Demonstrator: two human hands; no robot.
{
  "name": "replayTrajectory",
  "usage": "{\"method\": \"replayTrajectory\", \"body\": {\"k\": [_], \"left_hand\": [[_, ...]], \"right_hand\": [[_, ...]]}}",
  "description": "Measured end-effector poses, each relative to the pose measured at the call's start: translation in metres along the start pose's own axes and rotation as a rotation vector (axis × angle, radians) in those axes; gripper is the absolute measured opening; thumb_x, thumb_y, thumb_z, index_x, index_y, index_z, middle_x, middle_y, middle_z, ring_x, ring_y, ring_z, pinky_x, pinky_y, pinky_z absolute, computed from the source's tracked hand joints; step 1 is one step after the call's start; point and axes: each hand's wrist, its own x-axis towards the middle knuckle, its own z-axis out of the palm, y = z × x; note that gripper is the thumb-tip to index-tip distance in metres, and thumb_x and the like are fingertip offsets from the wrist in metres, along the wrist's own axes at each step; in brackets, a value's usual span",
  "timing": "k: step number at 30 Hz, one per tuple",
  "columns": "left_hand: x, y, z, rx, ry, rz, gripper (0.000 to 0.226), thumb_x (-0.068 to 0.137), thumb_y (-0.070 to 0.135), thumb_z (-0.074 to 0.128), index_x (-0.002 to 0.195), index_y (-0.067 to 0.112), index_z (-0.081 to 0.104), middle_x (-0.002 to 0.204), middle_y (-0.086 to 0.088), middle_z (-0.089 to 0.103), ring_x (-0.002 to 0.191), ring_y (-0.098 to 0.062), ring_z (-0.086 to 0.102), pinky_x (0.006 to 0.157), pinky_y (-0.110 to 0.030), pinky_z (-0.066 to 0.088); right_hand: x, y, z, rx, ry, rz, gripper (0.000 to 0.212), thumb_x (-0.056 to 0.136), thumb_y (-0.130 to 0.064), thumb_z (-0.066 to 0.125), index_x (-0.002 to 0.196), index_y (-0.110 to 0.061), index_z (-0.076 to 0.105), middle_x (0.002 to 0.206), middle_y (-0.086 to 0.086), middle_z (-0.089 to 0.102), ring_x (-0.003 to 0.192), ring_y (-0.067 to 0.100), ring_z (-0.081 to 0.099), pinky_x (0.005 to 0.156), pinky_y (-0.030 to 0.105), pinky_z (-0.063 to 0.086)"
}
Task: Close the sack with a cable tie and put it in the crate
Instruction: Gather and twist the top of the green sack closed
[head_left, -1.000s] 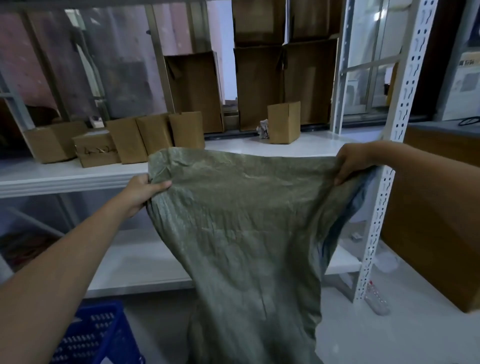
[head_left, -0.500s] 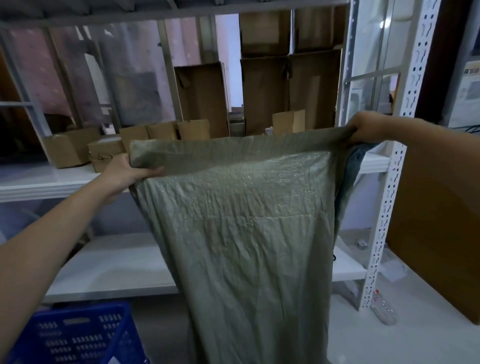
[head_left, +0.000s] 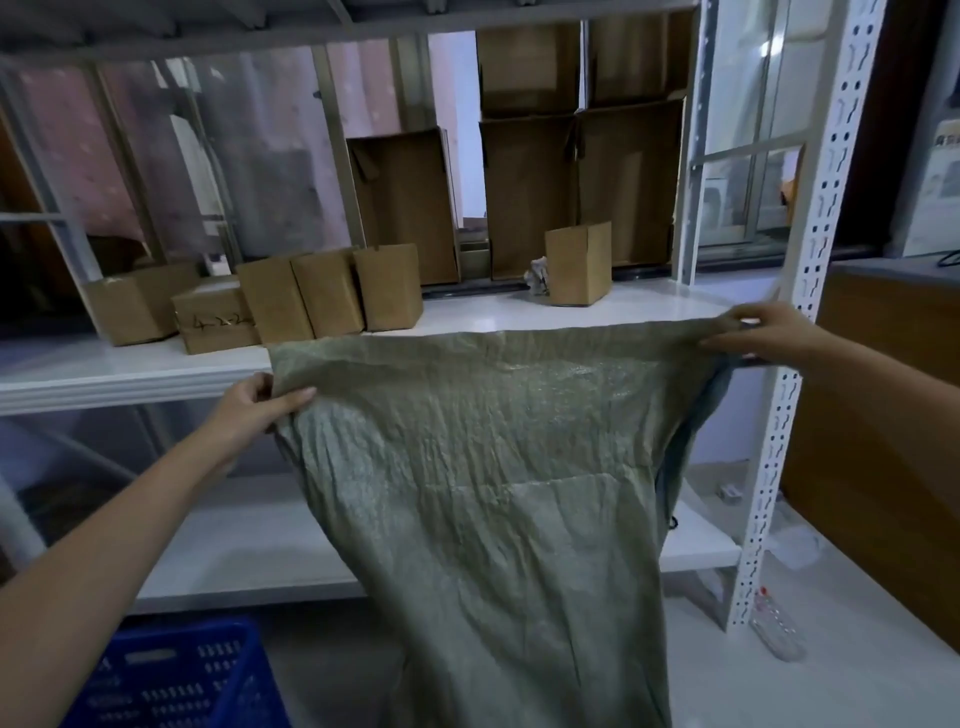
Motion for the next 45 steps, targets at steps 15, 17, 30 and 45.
{"method": "replayTrajectory", "body": {"k": [15, 17, 30, 45], "left_hand": [[0.026, -0.045, 0.057, -0.101, -0.034, -0.184, 0.042, 0.074, 0.023, 0.077, 0.111, 0.008, 0.063, 0.104, -0.009, 0.070, 0.095, -0.025, 0.066, 0.079, -0.035, 0.051], [0.028, -0.045, 0.063, -0.079, -0.017, -0.191, 0.035, 0.076, 0.020, 0.076, 0.107, 0.009, 0.064, 0.099, -0.007, 0.070, 0.091, -0.024, 0.066, 0.080, -0.034, 0.050], [0.045, -0.018, 0.080, -0.052, 0.122, -0.035, 0.042, 0.081, 0.001, 0.063, 0.120, 0.009, 0.051, 0.099, -0.006, 0.064, 0.091, -0.026, 0.063, 0.075, -0.035, 0.050], [0.036, 0.011, 0.070, -0.076, -0.028, -0.029, 0.019, 0.080, 0.014, 0.072, 0.097, 0.018, 0.065, 0.099, -0.002, 0.068, 0.092, -0.018, 0.064, 0.087, -0.035, 0.047]], "right_hand": [[0.022, 0.042, 0.097, 0.301, 0.046, 0.133, 0.070, 0.067, -0.024, 0.086, 0.125, -0.003, 0.053, 0.116, 0.010, 0.061, 0.101, 0.025, 0.058, 0.093, 0.038, 0.048], [0.027, 0.042, 0.105, 0.269, 0.110, 0.167, 0.050, 0.086, -0.021, 0.069, 0.125, 0.005, 0.053, 0.116, 0.017, 0.059, 0.101, 0.027, 0.052, 0.092, 0.039, 0.044], [0.027, 0.029, 0.105, 0.403, 0.283, 0.117, 0.030, 0.098, -0.006, 0.038, 0.122, -0.001, 0.054, 0.107, 0.011, 0.058, 0.100, 0.030, 0.053, 0.087, 0.040, 0.042], [0.021, 0.008, 0.085, 0.197, 0.048, -0.020, 0.032, 0.080, -0.044, 0.070, 0.086, -0.013, 0.070, 0.087, 0.006, 0.069, 0.089, 0.023, 0.064, 0.075, 0.027, 0.049]]}}
